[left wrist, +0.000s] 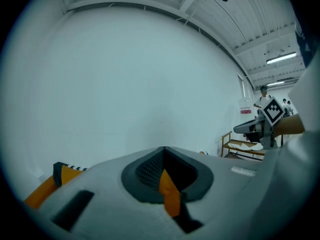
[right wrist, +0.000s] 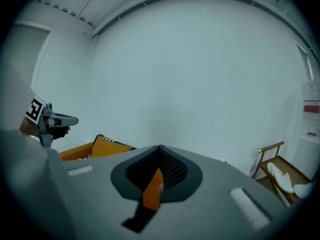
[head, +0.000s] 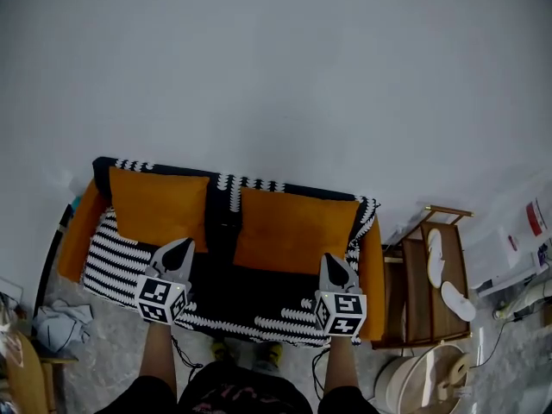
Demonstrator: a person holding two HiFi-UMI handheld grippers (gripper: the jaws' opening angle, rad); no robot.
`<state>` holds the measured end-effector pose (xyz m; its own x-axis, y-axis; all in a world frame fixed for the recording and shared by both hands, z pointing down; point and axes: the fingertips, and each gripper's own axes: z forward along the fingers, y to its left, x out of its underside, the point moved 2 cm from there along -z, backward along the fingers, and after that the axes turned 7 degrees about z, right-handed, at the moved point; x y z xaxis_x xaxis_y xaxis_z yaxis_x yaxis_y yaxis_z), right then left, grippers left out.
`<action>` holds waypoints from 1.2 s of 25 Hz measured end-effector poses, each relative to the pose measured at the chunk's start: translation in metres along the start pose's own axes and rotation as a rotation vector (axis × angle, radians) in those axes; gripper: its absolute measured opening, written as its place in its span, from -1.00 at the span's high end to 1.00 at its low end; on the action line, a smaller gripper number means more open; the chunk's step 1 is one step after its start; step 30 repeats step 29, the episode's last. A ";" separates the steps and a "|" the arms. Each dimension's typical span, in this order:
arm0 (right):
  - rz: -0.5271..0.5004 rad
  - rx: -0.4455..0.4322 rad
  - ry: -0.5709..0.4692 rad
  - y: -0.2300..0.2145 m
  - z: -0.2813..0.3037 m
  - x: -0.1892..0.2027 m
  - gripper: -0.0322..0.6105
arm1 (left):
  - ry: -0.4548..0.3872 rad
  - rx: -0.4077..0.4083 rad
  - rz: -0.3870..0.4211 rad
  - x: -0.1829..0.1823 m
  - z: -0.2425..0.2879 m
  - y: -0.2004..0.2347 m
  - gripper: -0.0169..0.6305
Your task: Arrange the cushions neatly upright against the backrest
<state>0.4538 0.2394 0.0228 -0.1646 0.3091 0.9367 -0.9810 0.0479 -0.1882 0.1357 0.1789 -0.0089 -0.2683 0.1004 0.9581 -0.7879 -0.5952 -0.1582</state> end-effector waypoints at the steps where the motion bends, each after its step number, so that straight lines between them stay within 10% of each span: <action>1: 0.001 -0.001 -0.005 -0.001 -0.001 -0.002 0.86 | -0.002 -0.003 0.001 -0.002 -0.001 0.000 0.95; 30: -0.038 -0.017 -0.106 0.010 -0.006 -0.049 0.86 | -0.050 -0.039 0.012 -0.031 -0.013 0.012 0.95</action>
